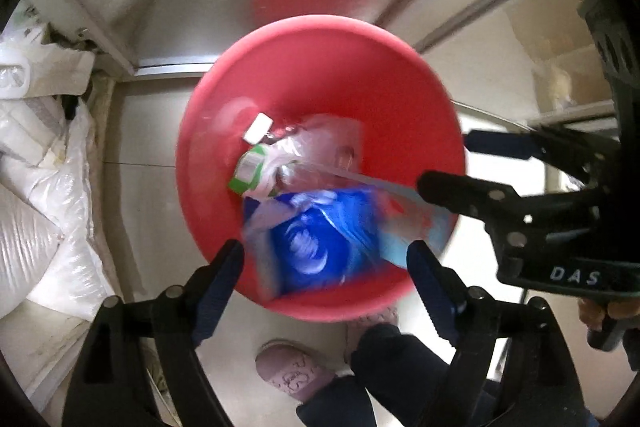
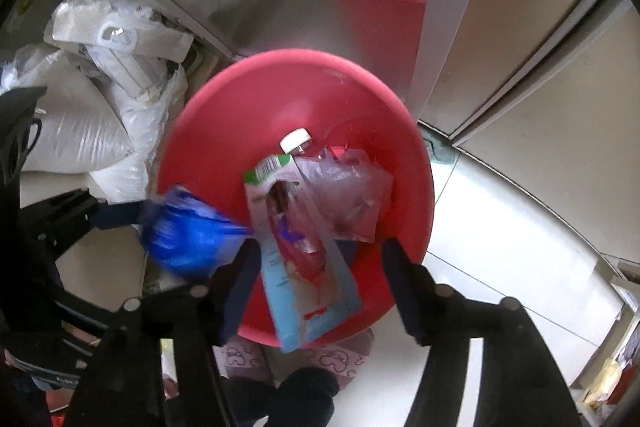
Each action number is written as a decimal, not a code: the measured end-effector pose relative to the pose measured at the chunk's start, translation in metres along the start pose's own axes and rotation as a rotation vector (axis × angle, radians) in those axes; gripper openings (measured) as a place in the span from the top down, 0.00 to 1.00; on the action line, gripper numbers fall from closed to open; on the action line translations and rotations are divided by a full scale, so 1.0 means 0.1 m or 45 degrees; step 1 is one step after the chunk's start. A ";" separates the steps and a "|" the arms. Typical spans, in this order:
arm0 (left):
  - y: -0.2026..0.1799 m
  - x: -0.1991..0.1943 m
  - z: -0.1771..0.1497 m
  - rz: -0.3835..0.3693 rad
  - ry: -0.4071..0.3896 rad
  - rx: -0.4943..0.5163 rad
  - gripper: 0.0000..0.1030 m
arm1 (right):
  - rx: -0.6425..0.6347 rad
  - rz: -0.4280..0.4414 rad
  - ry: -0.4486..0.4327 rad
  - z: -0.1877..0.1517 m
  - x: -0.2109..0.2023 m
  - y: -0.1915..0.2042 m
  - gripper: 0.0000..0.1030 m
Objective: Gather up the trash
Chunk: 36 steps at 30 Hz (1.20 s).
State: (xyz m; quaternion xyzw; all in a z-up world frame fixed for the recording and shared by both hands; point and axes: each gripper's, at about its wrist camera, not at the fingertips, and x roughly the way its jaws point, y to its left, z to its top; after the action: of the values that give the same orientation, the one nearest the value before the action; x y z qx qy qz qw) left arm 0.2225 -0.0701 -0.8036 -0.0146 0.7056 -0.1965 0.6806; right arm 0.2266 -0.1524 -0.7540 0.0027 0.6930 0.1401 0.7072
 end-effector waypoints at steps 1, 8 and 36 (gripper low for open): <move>-0.03 -0.08 0.00 0.003 -0.009 0.012 0.20 | 0.000 -0.004 -0.007 0.00 -0.02 0.02 0.34; -0.17 -0.79 -0.07 0.048 -0.074 0.070 0.17 | -0.046 -0.073 -0.092 -0.06 -0.69 0.22 0.21; -1.44 -6.27 -1.18 0.270 -0.768 0.026 0.00 | -0.095 -0.219 -0.714 -0.59 -5.84 1.70 0.01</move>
State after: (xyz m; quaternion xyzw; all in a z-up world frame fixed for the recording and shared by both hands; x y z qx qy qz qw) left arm 0.1184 0.0084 -0.1621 0.0083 0.4676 -0.1183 0.8759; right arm 0.1355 -0.1182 -0.1506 -0.0435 0.4627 0.0988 0.8799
